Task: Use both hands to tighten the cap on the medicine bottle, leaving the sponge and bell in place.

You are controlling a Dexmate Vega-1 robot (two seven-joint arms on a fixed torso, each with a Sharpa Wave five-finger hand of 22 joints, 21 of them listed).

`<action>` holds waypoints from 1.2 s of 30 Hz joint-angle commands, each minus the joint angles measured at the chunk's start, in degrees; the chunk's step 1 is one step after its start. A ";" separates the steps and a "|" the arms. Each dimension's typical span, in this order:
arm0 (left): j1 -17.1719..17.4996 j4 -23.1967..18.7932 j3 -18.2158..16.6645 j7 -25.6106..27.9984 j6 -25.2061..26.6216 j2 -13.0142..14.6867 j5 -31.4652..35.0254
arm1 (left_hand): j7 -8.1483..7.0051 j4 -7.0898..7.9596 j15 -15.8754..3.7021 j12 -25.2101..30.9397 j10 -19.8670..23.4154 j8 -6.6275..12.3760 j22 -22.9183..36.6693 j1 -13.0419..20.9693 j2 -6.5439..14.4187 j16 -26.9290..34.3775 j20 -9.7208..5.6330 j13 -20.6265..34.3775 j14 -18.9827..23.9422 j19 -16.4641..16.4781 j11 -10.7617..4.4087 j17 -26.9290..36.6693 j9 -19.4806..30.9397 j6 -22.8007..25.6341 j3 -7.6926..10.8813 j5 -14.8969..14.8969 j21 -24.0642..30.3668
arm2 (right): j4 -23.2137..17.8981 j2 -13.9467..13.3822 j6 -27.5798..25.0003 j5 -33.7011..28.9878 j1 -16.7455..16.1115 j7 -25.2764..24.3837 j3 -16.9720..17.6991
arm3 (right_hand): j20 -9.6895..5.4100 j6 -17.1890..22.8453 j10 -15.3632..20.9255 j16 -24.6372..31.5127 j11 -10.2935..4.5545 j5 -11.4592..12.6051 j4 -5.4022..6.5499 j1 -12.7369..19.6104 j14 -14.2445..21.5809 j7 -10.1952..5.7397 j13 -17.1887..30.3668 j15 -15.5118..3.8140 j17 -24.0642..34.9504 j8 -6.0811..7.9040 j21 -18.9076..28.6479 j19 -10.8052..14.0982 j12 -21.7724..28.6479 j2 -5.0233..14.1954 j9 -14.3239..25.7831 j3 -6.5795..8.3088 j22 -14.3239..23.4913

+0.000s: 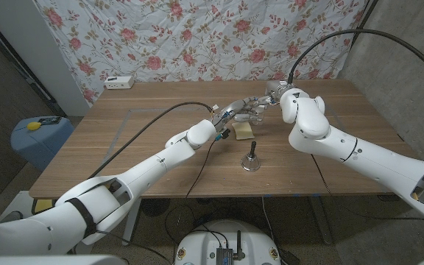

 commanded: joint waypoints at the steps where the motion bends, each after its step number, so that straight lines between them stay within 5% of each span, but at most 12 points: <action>1: 0.13 0.15 -0.13 0.05 -0.23 -0.01 -0.11 | -0.16 0.31 -1.92 0.34 0.99 0.19 0.18 -0.05 0.25 0.06 0.07 0.10 0.24 -0.24 -0.60 0.06 0.25 0.39 1.01 0.26 0.25 | 0.27 0.65 -1.69 -1.91 0.41 0.27 -1.22 | 0.04 0.54 0.58 0.30 -0.08 -0.06 0.22 -1.03 0.60 -0.04 -0.06 -0.47 0.08 0.01 0.44 0.63 0.11 -0.14 0.11 -0.51 0.18; 17: -0.06 0.89 -0.09 0.19 -0.75 -0.34 -0.09 | -0.27 0.36 -1.97 0.27 0.70 0.21 0.18 -0.26 0.47 0.14 0.12 0.10 0.40 -0.24 -0.48 0.09 0.26 0.61 1.30 0.26 0.27 | -0.69 -0.33 -1.53 -2.08 1.08 3.40 -1.19 | 2.09 -10.14 -3.22 -2.01 1.65 -0.02 2.17 -9.17 -3.09 3.30 0.04 3.07 0.15 -4.80 -1.39 -3.05 -2.62 -3.23 1.79 -3.93 0.23; 21: -0.21 1.12 -0.04 0.08 -0.87 -0.42 -0.10 | -0.30 0.33 -1.98 0.31 0.76 0.19 0.18 -0.28 0.45 0.14 0.12 0.10 0.42 -0.26 -0.42 0.08 0.26 0.60 1.35 0.25 0.27 | -1.28 -0.88 -0.51 -0.77 0.55 3.32 -0.03 | 2.93 -16.76 -5.65 -2.77 2.39 0.18 1.74 -9.35 -5.09 3.71 0.12 4.03 0.00 -7.67 -1.74 -4.90 -3.25 -2.94 2.30 -3.70 0.22; 36: -0.19 1.04 -0.05 0.34 -0.83 -0.42 0.05 | -0.70 0.20 -2.08 0.35 0.81 0.14 0.17 -0.32 0.45 0.09 -0.27 0.09 0.33 -0.42 -0.57 0.06 0.26 0.60 1.61 0.24 0.22 | -3.21 -3.61 4.62 7.29 0.33 5.66 4.26 | 3.00 -26.00 -13.47 -3.79 3.13 0.43 -1.86 -4.40 -11.88 4.18 0.17 5.60 -0.47 -12.97 -2.20 -10.93 -3.85 -1.88 1.30 -1.26 -0.02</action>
